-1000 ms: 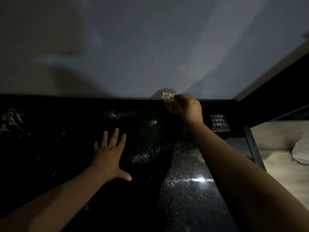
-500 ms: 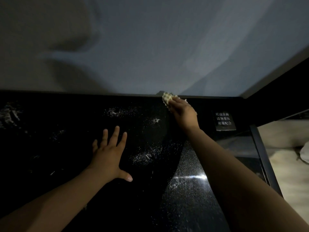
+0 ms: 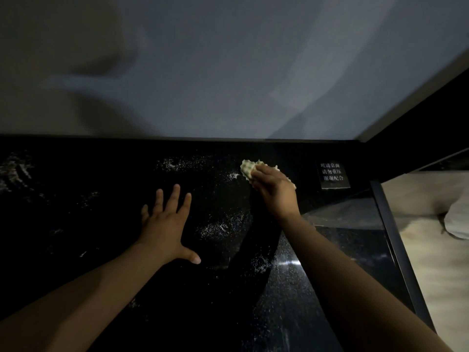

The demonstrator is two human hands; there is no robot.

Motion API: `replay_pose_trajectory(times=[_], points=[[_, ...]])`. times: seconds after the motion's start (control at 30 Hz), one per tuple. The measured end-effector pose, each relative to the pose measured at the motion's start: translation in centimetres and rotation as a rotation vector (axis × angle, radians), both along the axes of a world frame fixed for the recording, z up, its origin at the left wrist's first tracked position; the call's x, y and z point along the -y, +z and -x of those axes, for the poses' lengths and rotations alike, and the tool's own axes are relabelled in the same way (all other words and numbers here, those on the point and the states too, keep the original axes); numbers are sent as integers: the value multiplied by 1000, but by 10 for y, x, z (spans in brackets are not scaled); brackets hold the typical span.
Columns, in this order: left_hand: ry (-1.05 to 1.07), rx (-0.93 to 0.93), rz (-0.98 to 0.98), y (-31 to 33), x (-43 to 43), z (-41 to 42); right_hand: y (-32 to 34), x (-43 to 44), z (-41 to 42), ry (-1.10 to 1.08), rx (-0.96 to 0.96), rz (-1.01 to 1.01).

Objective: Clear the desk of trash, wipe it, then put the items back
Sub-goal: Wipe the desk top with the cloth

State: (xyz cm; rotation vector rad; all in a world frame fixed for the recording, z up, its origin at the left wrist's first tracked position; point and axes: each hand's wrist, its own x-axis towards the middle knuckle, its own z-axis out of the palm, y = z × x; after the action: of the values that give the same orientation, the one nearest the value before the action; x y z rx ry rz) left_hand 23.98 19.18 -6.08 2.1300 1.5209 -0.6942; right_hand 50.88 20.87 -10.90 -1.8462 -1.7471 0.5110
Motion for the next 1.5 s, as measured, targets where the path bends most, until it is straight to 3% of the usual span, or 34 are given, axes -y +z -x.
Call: replay_pose_trajectory(times=[0.53, 0.8, 1.13, 1.5], points=[[9, 36, -1, 2, 2, 1, -5, 81, 12, 1, -23, 4], [-34, 112, -20, 7, 45, 12, -3, 109, 18, -20, -56, 20], [-68, 41, 49, 6, 98, 21, 2, 157, 31, -40, -39, 20], [-81, 3, 23, 1, 100, 20, 5, 217, 47, -94, -59, 57]])
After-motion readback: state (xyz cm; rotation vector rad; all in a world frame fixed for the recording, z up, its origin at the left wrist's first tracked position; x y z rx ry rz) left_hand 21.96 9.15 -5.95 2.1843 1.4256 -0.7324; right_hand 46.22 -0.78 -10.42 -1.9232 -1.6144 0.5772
